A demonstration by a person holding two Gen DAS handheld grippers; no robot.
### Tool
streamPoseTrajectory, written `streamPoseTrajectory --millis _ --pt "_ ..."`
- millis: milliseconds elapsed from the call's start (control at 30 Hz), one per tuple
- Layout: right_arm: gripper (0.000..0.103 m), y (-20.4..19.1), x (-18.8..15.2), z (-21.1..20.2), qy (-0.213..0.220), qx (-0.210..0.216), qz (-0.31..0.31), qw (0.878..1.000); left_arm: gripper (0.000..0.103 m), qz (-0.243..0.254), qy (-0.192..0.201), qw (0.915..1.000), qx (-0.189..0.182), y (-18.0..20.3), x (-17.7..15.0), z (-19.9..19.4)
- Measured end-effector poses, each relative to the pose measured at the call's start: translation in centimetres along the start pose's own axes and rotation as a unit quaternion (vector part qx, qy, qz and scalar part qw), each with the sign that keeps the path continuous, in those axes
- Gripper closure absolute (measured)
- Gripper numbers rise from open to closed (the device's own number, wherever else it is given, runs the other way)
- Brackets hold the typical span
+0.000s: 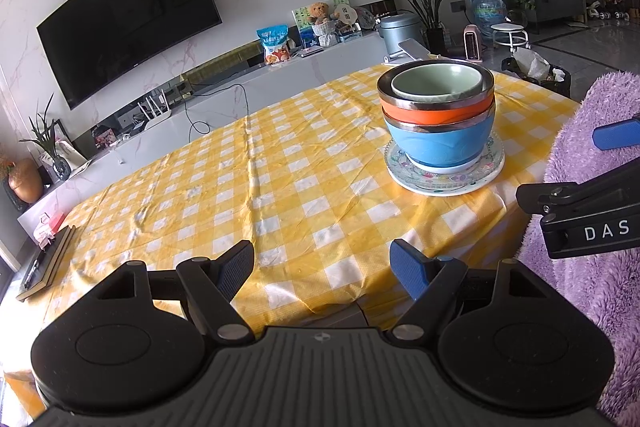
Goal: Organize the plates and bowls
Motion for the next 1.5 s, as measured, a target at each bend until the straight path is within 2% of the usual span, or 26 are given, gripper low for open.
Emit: streamPoseTrajectory --millis 1500 --pt "0.008 -0.06 -0.09 -0.07 -0.001 0.001 0.002 1.0 0.012 -0.001 0.011 0.9999 -0.002 -0.35 0.33 -0.63"
Point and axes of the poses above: each gripper's, at about its wrist camera, not at the fingertips, and z roughly the way its jaws point, y to its right, x to its top, the point moved 6 cm from there along z, roughly the way its jaws point, and after that the axes turned 3 degrees about z, right-handed, at the moved point
